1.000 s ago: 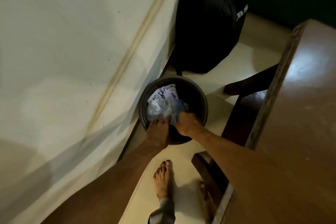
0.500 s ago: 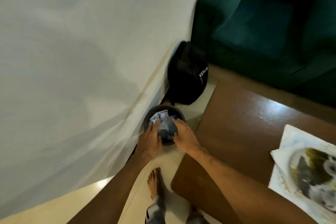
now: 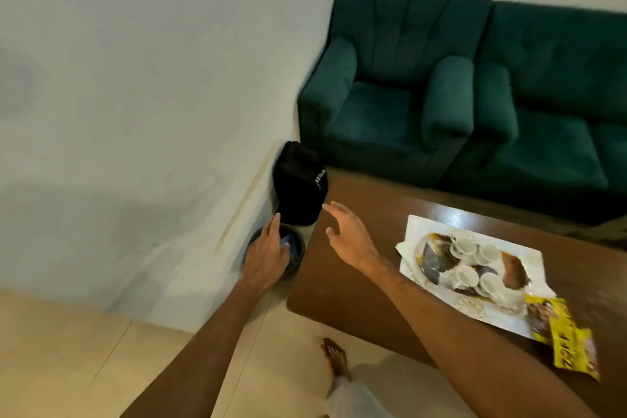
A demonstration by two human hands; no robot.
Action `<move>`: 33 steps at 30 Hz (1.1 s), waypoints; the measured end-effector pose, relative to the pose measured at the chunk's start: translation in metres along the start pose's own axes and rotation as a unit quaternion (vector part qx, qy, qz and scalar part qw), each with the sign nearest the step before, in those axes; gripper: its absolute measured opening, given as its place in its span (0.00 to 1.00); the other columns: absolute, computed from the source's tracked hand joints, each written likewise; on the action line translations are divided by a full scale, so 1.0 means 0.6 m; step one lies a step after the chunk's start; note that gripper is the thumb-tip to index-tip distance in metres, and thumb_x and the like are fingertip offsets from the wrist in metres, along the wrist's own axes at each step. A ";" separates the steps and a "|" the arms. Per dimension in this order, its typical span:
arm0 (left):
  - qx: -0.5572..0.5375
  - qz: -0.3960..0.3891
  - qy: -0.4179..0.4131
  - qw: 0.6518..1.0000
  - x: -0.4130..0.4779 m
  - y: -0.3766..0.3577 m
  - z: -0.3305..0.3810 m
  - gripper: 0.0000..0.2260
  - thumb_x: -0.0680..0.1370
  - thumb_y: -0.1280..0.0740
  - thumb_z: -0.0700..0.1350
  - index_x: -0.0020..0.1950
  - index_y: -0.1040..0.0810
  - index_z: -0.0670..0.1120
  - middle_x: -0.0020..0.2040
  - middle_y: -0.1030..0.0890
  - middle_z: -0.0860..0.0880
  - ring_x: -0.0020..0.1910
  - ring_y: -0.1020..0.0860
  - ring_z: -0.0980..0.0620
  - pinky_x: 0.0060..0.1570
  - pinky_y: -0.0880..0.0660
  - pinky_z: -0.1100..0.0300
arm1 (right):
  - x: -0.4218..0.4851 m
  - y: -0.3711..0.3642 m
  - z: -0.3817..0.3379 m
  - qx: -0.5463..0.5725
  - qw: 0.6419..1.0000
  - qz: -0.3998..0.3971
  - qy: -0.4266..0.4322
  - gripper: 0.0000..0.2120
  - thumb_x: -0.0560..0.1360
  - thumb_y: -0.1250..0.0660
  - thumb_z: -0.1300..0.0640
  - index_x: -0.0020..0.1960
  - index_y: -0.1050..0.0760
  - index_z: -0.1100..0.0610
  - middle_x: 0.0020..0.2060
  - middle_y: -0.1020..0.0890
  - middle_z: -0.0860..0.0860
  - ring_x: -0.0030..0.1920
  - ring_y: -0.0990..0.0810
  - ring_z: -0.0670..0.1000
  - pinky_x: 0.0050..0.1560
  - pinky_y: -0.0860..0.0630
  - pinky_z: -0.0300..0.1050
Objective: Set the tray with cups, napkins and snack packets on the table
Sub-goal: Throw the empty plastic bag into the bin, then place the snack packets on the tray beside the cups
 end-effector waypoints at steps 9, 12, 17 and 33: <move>-0.008 0.007 -0.081 0.997 -0.123 -0.049 0.207 0.31 0.83 0.37 0.46 0.82 0.49 0.49 0.81 0.39 0.45 0.76 0.34 0.42 0.73 0.34 0.44 | -0.205 0.156 0.063 0.014 0.995 0.096 -0.036 0.26 0.79 0.33 0.60 0.76 0.33 0.48 0.77 0.34 0.49 0.78 0.37 0.51 0.74 0.37 0.48; -0.010 -0.011 -0.113 0.993 -0.158 -0.103 0.294 0.31 0.83 0.37 0.47 0.82 0.48 0.49 0.80 0.39 0.45 0.77 0.35 0.42 0.74 0.34 0.42 | -0.273 0.217 0.128 0.017 0.989 0.132 -0.068 0.26 0.79 0.32 0.60 0.75 0.32 0.49 0.76 0.32 0.49 0.76 0.34 0.51 0.72 0.33 0.47; -0.008 -0.049 -0.147 0.988 -0.207 -0.231 0.439 0.32 0.82 0.35 0.48 0.82 0.48 0.50 0.82 0.41 0.47 0.78 0.36 0.43 0.75 0.36 0.42 | -0.379 0.314 0.270 0.031 0.980 0.158 -0.120 0.23 0.79 0.32 0.61 0.73 0.30 0.54 0.74 0.29 0.53 0.73 0.31 0.54 0.73 0.34 0.47; 0.014 -0.244 -0.164 0.956 -0.271 -0.689 0.737 0.31 0.82 0.35 0.46 0.82 0.45 0.47 0.81 0.39 0.46 0.79 0.39 0.47 0.76 0.37 0.51 | -0.621 0.470 0.775 0.112 0.923 0.196 -0.311 0.21 0.75 0.34 0.63 0.67 0.24 0.60 0.62 0.20 0.58 0.64 0.23 0.60 0.65 0.28 0.53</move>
Point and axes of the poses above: each hand's wrist, its own x-axis towards the middle knuckle, its own y-axis out of the back of the hand, z = x × y, the point moved 6 cm from there along x, towards the middle knuckle
